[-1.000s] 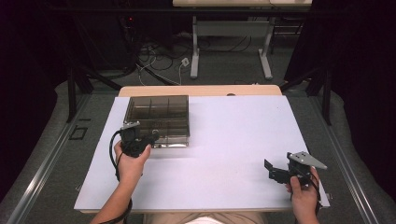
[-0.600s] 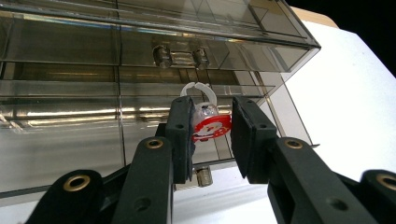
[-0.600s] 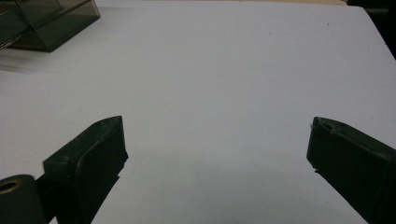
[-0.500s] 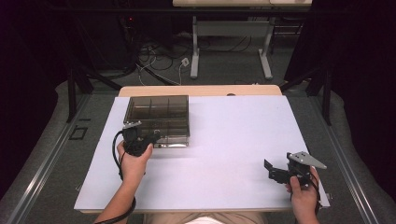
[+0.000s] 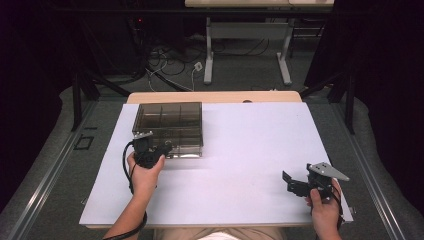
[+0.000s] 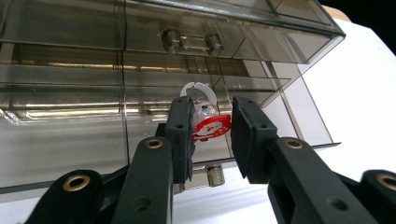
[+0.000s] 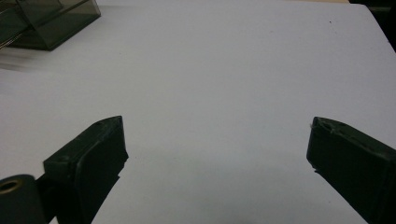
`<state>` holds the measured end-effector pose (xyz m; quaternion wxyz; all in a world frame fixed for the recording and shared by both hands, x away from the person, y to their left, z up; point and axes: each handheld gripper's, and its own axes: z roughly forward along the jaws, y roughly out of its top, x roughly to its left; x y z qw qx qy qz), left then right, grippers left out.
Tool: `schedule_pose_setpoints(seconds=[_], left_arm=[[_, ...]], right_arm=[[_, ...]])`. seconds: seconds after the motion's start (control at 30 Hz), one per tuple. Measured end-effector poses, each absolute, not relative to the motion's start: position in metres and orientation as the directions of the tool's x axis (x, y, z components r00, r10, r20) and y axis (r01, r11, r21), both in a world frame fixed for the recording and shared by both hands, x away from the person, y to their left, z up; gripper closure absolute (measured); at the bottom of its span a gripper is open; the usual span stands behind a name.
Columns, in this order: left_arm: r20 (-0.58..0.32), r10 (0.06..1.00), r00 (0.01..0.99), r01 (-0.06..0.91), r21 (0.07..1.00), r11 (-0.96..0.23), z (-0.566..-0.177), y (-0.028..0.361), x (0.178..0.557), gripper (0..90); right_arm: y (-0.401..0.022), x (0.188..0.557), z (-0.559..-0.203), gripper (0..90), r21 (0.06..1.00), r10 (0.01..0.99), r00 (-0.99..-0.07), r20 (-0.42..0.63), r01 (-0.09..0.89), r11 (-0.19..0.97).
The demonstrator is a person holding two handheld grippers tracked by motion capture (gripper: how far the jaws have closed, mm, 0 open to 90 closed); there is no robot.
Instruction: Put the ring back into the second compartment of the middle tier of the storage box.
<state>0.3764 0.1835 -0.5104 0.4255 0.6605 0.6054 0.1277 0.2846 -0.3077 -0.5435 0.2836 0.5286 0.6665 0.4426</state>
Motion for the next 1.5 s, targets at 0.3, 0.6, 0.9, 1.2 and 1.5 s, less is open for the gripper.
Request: schedule_pose_setpoints(seconds=[0.3,0.6,0.9,1.2,1.5], left_arm=[[-0.344,0.912,0.222,0.692,0.715,0.101,-0.512,0.185,0.376,68.8],[-0.339,0.914,0.221,0.691,0.716,0.099,-0.511,0.186,0.376,66.4],[-0.322,0.919,0.228,0.673,0.734,0.09,-0.506,0.189,0.374,57.9],[-0.311,0.921,0.235,0.644,0.76,0.092,-0.503,0.186,0.373,50.0],[-0.311,0.921,0.233,0.633,0.768,0.099,-0.505,0.187,0.375,39.9]], right_arm=[[-0.309,0.284,-0.543,4.4,0.885,0.957,-0.279,0.086,0.462,0.055],[-0.31,0.284,-0.543,4.4,0.885,0.955,-0.283,0.085,0.463,0.058],[-0.309,0.285,-0.543,4.5,0.883,0.955,-0.28,0.097,0.467,0.047],[-0.309,0.286,-0.544,5.3,0.884,0.955,-0.276,0.105,0.466,0.037],[-0.312,0.285,-0.543,5.2,0.889,0.956,-0.279,0.095,0.455,0.045]])
